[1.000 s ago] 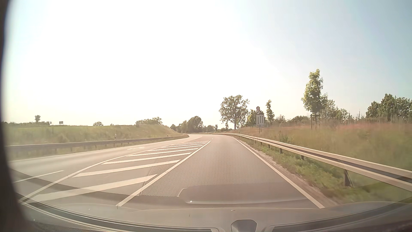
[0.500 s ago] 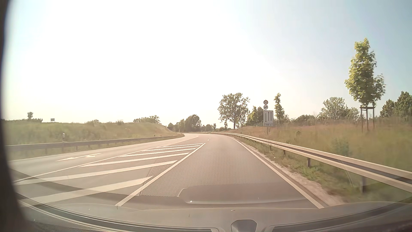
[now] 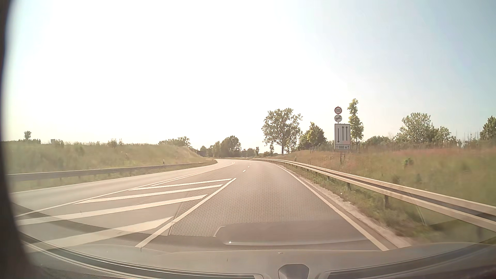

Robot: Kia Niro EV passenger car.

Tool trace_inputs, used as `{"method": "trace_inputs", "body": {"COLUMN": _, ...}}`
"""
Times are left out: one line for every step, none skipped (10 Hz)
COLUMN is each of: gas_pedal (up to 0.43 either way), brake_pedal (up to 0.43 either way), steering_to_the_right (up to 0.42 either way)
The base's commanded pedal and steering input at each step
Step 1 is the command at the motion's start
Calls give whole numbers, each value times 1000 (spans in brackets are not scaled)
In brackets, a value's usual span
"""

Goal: Follow the waypoints while adhering to traffic rules and regulations

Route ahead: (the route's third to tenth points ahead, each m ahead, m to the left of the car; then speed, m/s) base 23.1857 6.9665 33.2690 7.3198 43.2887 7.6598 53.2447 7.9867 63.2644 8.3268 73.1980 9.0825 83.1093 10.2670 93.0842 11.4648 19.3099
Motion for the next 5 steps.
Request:
{"method": "trace_inputs", "body": {"gas_pedal": 441, "brake_pedal": 6, "steering_to_the_right": 0}}
{"method": "trace_inputs", "body": {"gas_pedal": 441, "brake_pedal": 6, "steering_to_the_right": -1}}
{"method": "trace_inputs", "body": {"gas_pedal": 441, "brake_pedal": 6, "steering_to_the_right": -3}}
{"method": "trace_inputs", "body": {"gas_pedal": 441, "brake_pedal": 6, "steering_to_the_right": -4}}
{"method": "trace_inputs", "body": {"gas_pedal": 441, "brake_pedal": 6, "steering_to_the_right": -4}}
